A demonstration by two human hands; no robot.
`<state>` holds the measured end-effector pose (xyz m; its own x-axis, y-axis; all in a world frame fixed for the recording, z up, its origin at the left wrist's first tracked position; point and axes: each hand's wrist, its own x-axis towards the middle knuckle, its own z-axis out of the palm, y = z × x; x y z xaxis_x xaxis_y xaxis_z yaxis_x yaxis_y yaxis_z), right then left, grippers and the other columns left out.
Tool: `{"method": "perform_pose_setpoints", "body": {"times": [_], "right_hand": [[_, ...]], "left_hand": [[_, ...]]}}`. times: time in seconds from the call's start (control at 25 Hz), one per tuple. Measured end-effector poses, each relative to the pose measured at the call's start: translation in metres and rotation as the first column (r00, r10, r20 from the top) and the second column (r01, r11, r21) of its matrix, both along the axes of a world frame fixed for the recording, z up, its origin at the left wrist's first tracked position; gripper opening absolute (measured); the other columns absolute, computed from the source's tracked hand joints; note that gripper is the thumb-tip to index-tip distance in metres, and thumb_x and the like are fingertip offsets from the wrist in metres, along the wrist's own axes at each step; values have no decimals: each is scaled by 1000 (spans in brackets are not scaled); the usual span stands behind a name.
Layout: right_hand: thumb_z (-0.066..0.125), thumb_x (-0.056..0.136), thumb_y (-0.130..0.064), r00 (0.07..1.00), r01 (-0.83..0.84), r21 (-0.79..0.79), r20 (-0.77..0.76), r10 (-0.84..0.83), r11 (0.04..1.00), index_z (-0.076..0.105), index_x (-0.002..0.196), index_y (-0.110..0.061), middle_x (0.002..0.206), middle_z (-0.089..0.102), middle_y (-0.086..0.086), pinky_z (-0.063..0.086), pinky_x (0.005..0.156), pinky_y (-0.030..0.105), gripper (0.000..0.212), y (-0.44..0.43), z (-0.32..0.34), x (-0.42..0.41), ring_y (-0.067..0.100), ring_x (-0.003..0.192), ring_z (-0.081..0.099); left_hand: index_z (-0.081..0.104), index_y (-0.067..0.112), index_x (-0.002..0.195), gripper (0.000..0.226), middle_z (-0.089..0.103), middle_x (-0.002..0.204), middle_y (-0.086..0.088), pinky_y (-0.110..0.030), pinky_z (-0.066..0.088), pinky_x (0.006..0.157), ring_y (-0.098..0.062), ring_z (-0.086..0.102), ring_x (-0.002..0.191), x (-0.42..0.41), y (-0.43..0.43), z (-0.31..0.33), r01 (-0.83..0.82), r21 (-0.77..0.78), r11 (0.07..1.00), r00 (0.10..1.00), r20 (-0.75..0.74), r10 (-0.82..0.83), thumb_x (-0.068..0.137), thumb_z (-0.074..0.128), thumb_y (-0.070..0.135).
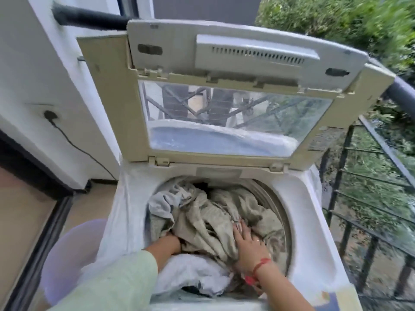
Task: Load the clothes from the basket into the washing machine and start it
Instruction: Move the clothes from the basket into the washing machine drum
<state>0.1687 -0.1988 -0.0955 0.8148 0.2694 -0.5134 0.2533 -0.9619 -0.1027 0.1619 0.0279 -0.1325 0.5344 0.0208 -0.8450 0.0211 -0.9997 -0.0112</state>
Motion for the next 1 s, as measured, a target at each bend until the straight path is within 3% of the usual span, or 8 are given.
{"method": "perform_pose_setpoints", "body": {"times": [0.2,0.28,0.4,0.52,0.6,0.72,0.92,1.0], "right_hand": [[71,74,-43,972,38,-86,-230,-57,996,-19,147,-24,157,-18,7,25,115,41,118,-6,1,53,35,141,22],[74,71,-48,953,40,28,-303,-30,999,-11,149,-20,158,-10,7,20,117,35,119,-4,21,54,29,144,14],[75,70,-50,949,164,328,-309,-59,930,23,147,-25,152,27,-2,29,108,24,97,-9,66,46,15,137,30],[72,54,-71,973,151,372,-219,-72,916,32,141,-34,138,43,-7,36,97,23,103,-19,90,36,13,120,45],[73,74,-46,970,102,237,-237,-44,966,30,144,-25,145,38,-1,37,94,18,85,-10,81,25,16,123,46],[66,82,-44,985,-75,45,-154,81,996,27,146,-22,154,21,3,29,107,22,79,6,62,19,20,136,35],[66,82,-45,1000,20,213,11,-22,977,19,148,-27,158,6,9,21,116,38,84,18,62,26,26,144,18],[67,79,-48,993,70,209,75,-87,975,8,150,-30,158,-1,9,17,117,44,94,12,65,32,30,145,9]], "left_hand": [[47,18,130,43,51,134,-6,-38,36,101,-26,46,125,-2,13,69,48,-302,952,858,500,116,93,44,39],[30,32,142,77,20,150,10,-47,8,116,-18,8,145,-23,44,110,243,-288,926,785,619,-13,79,43,72],[-3,44,146,124,-29,143,10,-58,-24,107,-19,-39,133,-66,102,136,269,-103,958,769,622,-149,39,32,96],[1,48,145,96,-34,150,2,-56,-32,101,-20,-51,125,-102,131,117,191,-146,971,835,543,-83,66,37,88],[30,51,138,48,-16,158,-2,-58,-35,95,-25,-45,130,-102,129,105,307,-89,948,758,625,-187,91,38,59],[60,35,113,29,25,154,-10,-65,-27,94,-36,4,144,-80,101,102,454,87,887,548,758,-354,89,52,22],[66,23,108,22,33,150,-13,-57,13,111,-35,30,138,7,48,138,193,-340,920,285,917,280,90,54,18],[65,19,106,24,39,146,-13,-49,25,110,-32,34,136,43,23,127,172,-396,902,403,864,303,89,50,14]]}}
